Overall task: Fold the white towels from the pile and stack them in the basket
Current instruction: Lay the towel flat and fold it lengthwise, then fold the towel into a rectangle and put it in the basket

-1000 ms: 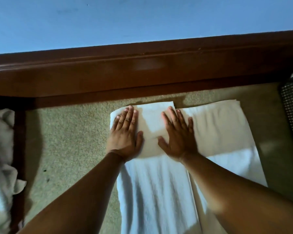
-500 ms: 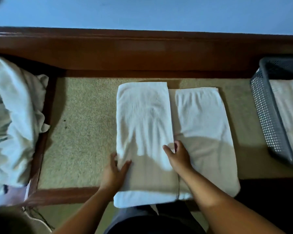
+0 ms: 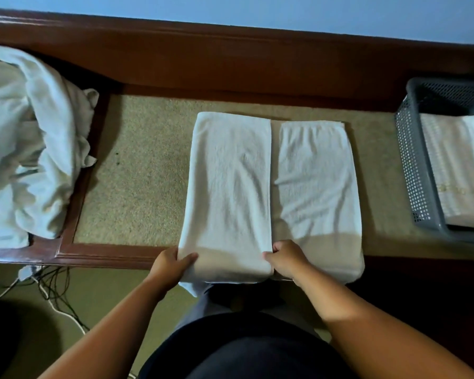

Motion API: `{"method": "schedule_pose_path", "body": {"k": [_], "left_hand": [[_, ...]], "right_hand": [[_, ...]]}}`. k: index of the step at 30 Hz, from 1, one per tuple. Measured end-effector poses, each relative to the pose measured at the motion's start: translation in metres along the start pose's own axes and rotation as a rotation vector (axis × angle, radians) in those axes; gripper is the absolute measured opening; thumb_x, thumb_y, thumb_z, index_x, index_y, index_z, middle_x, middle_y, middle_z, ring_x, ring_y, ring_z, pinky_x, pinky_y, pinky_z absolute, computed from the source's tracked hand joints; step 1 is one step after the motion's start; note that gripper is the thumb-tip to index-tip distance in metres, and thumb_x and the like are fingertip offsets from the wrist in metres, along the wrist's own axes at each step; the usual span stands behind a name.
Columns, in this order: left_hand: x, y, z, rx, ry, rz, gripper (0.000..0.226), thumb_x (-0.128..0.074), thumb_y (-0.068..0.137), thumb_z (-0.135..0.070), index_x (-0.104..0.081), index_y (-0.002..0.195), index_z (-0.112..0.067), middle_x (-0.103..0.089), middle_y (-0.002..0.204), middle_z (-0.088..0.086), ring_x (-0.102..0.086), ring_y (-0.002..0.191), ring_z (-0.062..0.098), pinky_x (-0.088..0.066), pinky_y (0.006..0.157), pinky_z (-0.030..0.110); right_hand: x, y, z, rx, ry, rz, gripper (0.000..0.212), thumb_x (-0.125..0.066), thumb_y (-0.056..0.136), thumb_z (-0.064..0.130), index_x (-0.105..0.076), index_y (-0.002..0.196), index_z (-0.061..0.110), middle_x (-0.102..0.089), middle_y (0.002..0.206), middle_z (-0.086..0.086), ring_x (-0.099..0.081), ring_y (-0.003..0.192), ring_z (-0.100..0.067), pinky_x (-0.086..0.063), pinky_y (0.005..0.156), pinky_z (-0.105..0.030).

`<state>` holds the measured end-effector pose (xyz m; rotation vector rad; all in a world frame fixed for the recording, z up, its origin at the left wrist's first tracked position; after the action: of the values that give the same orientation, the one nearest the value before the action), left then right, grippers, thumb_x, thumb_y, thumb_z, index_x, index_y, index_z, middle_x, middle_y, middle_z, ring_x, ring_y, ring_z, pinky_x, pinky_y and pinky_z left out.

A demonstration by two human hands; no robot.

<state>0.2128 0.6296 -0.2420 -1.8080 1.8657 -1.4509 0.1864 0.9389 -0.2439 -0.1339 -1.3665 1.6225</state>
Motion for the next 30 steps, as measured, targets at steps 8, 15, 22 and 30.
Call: {"method": "schedule_pose_path", "body": {"k": [8,15,22,30], "left_hand": [[-0.02,-0.029,-0.02,-0.096,0.275,-0.283,0.059,-0.074,0.082,-0.027,-0.045,0.132,-0.011,-0.052,0.127,0.014,-0.052,0.116,0.04,-0.047,0.091,0.048],[-0.1,-0.045,-0.075,-0.522,0.847,0.116,0.072,-0.06,0.093,-0.043,-0.024,0.155,-0.038,0.0,0.166,-0.001,-0.012,0.15,0.029,-0.029,0.117,0.046],[-0.116,-0.048,-0.091,-0.451,0.872,0.117,0.068,-0.062,0.092,-0.044,-0.029,0.151,-0.043,-0.004,0.164,-0.002,-0.015,0.148,0.03,-0.032,0.115,0.047],[-0.116,-0.047,-0.077,-0.535,0.836,0.007,0.065,-0.061,0.092,-0.045,-0.032,0.149,-0.047,-0.01,0.163,-0.007,-0.019,0.146,0.027,-0.032,0.115,0.046]], "right_hand": [[0.01,-0.016,-0.019,0.034,-0.036,-0.262,0.018,-0.06,0.091,0.036,-0.058,0.104,0.023,-0.061,0.106,-0.001,-0.06,0.1,-0.024,-0.049,0.085,-0.034],[0.078,-0.013,-0.106,-0.213,0.004,-0.585,0.053,-0.069,0.085,0.036,-0.049,0.132,0.021,-0.039,0.137,-0.013,-0.044,0.124,-0.038,-0.045,0.098,-0.046],[0.123,0.0,-0.155,-0.438,0.103,-0.584,0.081,-0.078,0.078,0.046,-0.043,0.139,0.008,-0.03,0.148,-0.018,-0.033,0.133,-0.042,-0.037,0.107,-0.051],[0.135,0.004,-0.159,-0.179,0.245,-0.517,0.038,-0.067,0.091,0.018,-0.056,0.122,0.0,-0.061,0.125,-0.022,-0.058,0.116,-0.038,-0.047,0.091,-0.037]]}}
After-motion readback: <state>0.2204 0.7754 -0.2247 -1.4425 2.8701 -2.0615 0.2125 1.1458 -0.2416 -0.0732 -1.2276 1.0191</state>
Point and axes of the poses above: each hand's wrist, its own y-axis towards the middle knuckle, its own x-axis out of the back of the hand, z = x × y, the point moved 6 cm from there along y, towards the middle knuckle
